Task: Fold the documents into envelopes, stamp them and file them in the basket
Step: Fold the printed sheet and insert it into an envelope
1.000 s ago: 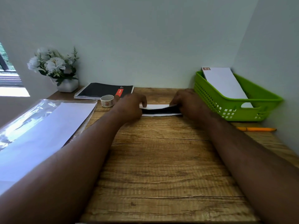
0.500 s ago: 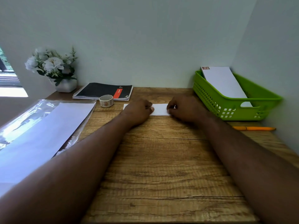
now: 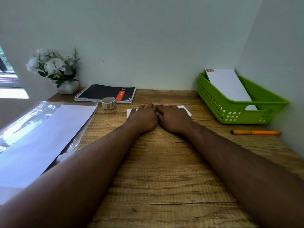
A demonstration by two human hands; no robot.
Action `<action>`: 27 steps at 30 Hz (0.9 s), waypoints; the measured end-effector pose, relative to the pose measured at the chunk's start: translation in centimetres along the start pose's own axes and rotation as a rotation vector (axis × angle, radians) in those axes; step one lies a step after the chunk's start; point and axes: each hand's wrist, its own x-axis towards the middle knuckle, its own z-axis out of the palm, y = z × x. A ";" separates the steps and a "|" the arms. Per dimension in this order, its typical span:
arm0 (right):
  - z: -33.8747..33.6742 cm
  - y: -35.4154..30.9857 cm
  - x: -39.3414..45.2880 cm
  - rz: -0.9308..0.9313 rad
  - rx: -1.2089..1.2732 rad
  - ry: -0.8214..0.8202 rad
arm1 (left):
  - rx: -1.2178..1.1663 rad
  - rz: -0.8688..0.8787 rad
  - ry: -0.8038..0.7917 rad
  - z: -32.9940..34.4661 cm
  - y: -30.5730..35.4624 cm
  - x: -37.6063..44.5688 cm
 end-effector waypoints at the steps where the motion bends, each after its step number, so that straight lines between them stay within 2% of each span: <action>1: -0.1 0.0 0.0 0.015 -0.019 -0.012 | 0.007 -0.004 -0.013 -0.1 0.0 0.0; 8: -0.7 0.7 -0.2 0.143 -0.114 -0.102 | 0.039 -0.104 -0.071 -0.6 0.5 -0.6; 14: -1.9 4.3 -1.7 0.323 -0.091 -0.037 | 0.014 -0.098 -0.104 -1.0 0.5 -0.7; 17: -1.6 4.5 -1.5 0.318 -0.116 -0.061 | 0.086 -0.068 -0.082 -1.1 0.7 -1.0; 20: -1.3 4.0 -1.0 0.277 -0.162 -0.043 | 0.168 0.071 -0.001 -0.7 1.5 -1.0; 23: -1.2 4.1 -0.8 0.152 -0.070 -0.066 | -0.019 0.082 -0.061 -0.6 1.6 -0.7; 27: -1.3 4.6 -0.5 0.133 0.045 -0.150 | 0.015 0.062 -0.147 -0.8 1.5 -0.5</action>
